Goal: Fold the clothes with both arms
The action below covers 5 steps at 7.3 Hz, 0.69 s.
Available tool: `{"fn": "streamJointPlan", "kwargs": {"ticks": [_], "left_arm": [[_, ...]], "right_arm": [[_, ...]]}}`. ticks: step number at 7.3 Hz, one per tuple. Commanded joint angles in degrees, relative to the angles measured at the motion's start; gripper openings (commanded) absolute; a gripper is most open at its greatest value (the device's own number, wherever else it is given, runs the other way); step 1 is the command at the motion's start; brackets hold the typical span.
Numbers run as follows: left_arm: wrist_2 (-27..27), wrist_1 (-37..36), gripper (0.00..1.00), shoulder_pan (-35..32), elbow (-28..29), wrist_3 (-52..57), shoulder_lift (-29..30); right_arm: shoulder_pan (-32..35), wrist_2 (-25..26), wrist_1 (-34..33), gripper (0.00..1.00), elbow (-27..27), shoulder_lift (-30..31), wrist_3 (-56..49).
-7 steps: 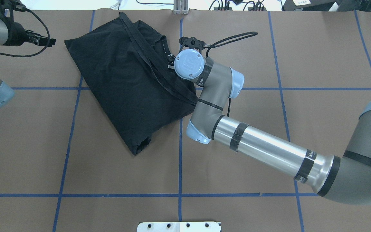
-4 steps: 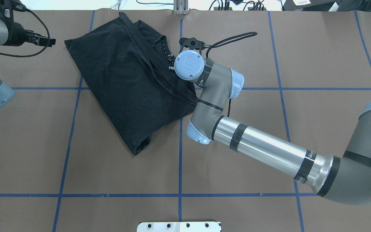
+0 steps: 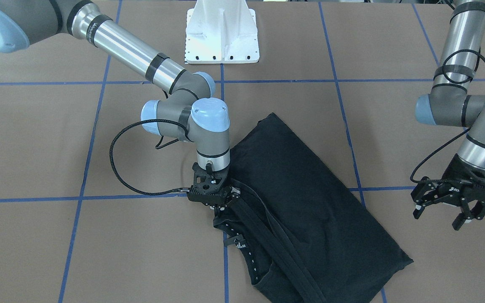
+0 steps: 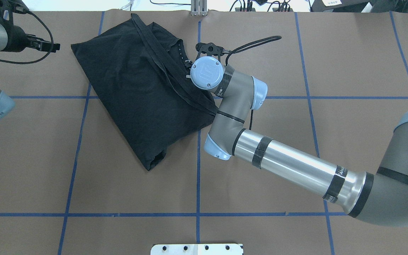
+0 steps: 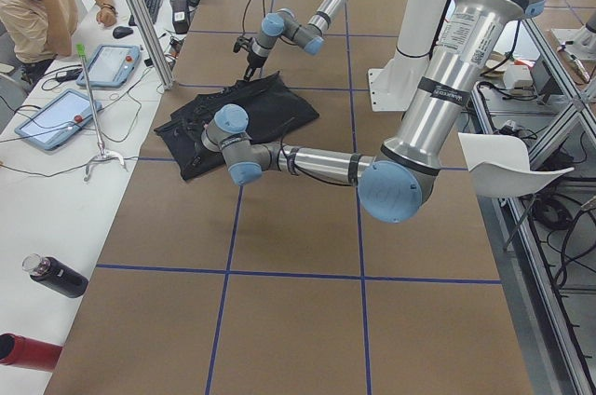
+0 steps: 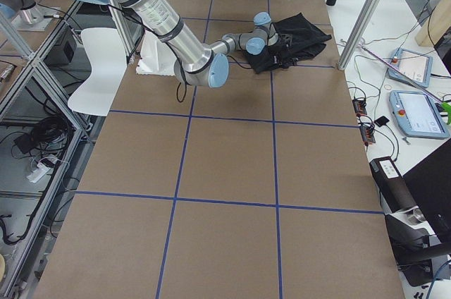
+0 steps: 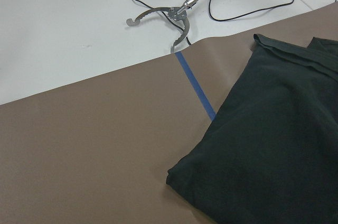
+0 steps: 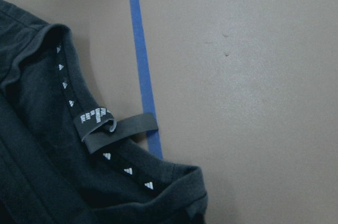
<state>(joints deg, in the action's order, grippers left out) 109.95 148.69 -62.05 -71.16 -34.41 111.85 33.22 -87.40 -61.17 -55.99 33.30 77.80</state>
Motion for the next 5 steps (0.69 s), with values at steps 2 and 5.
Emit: {"fn": "streamJointPlan", "kwargs": {"ticks": [2,5], "left_arm": [[0.09,0.02,1.0,0.0,-0.47,-0.04,-0.05],[0.09,0.28,1.0,0.0,-0.65,-1.61,-0.05]], "right_arm": [[-1.31,-0.31,-6.21,0.0,-17.15,9.29,-0.81],[-10.32,6.07,-10.71,0.0,-37.03,23.09,0.15]]}}
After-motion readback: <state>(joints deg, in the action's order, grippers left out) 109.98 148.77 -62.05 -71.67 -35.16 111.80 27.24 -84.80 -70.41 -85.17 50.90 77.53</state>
